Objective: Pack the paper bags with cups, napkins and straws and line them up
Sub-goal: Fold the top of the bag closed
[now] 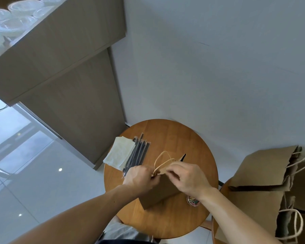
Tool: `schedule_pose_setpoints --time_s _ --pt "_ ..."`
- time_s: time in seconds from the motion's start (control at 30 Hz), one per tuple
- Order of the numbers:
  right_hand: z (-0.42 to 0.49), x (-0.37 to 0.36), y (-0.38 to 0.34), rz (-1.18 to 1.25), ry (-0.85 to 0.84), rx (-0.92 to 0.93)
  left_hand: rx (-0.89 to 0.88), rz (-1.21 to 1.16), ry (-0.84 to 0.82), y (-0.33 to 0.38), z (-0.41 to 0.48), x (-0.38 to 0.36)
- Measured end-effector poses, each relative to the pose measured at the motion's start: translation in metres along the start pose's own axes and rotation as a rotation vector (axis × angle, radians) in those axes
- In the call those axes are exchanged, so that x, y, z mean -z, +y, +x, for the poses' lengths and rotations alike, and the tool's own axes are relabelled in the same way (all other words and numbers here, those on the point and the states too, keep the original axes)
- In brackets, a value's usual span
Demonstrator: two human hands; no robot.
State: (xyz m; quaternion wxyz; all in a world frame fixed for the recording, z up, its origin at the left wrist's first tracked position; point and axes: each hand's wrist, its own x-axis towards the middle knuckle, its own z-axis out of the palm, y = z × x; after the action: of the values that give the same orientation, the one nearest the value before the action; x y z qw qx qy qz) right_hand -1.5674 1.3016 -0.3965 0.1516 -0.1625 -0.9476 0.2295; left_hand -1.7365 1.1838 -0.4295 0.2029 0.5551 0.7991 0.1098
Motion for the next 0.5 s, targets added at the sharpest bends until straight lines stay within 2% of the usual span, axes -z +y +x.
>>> schedule_pose_setpoints --time_s 0.07,0.1,0.2,0.27,0.33,0.4,0.5 --pt "-0.008 0.010 0.011 0.013 0.171 0.004 0.006 -0.050 -0.025 -0.008 -0.007 0.002" --pt "-0.011 0.014 0.019 -0.007 0.167 -0.042 0.011 -0.044 -0.043 -0.013 -0.012 0.002" --pt "-0.017 0.018 0.042 -0.145 -0.132 -0.271 0.047 0.026 -0.066 -0.029 -0.027 0.000" --pt "-0.020 0.012 0.056 -0.220 -0.312 -0.313 0.083 0.036 -0.093 -0.034 -0.035 -0.003" --pt "-0.016 0.007 0.063 -0.233 -0.389 -0.309 0.111 0.025 -0.131 -0.036 -0.039 -0.005" --pt "-0.010 0.006 0.065 -0.158 -0.373 -0.339 0.149 0.001 -0.130 -0.037 -0.041 -0.005" --pt "-0.004 0.010 0.065 -0.051 -0.248 -0.401 0.164 0.013 -0.089 -0.039 -0.041 -0.002"
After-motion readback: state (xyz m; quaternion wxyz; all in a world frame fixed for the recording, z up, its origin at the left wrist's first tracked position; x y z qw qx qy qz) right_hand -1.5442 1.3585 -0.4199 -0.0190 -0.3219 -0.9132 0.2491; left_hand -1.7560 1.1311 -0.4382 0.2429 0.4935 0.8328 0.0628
